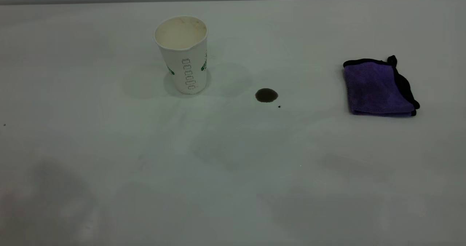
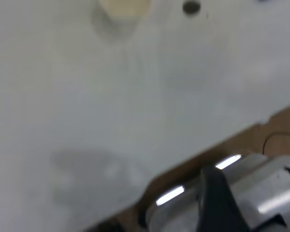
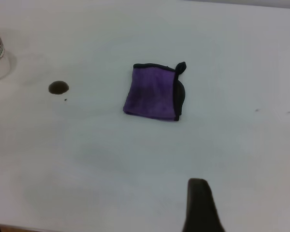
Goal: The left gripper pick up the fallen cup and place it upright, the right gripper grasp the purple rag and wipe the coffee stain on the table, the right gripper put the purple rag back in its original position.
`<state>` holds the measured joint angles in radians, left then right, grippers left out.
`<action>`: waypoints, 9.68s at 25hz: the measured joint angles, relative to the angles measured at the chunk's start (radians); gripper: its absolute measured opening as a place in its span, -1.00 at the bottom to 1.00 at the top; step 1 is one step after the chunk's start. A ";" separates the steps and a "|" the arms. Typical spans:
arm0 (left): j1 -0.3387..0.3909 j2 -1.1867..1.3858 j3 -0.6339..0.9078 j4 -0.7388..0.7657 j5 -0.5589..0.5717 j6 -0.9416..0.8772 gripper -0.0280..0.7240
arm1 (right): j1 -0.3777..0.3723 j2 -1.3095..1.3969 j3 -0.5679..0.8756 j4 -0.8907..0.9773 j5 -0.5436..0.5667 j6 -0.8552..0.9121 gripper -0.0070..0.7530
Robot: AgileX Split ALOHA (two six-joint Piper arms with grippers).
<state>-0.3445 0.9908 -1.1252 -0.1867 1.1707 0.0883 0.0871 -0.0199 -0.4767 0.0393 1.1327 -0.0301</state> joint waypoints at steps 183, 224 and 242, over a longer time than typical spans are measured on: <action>0.366 -1.012 0.636 0.187 -0.045 -0.078 0.54 | 0.005 2.637 -1.319 0.007 -0.305 -0.083 -0.78; 0.366 -1.012 0.636 0.187 -0.045 -0.078 0.54 | -0.017 1.565 -0.774 0.227 0.083 -0.233 0.31; 0.366 -1.012 0.636 0.187 -0.045 -0.078 0.54 | -0.017 0.784 -0.035 0.100 0.003 -0.049 0.30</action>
<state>0.0215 -0.0211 -0.4888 0.0000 1.1258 0.0106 0.0697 0.7644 -0.5115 0.1395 1.1357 -0.0788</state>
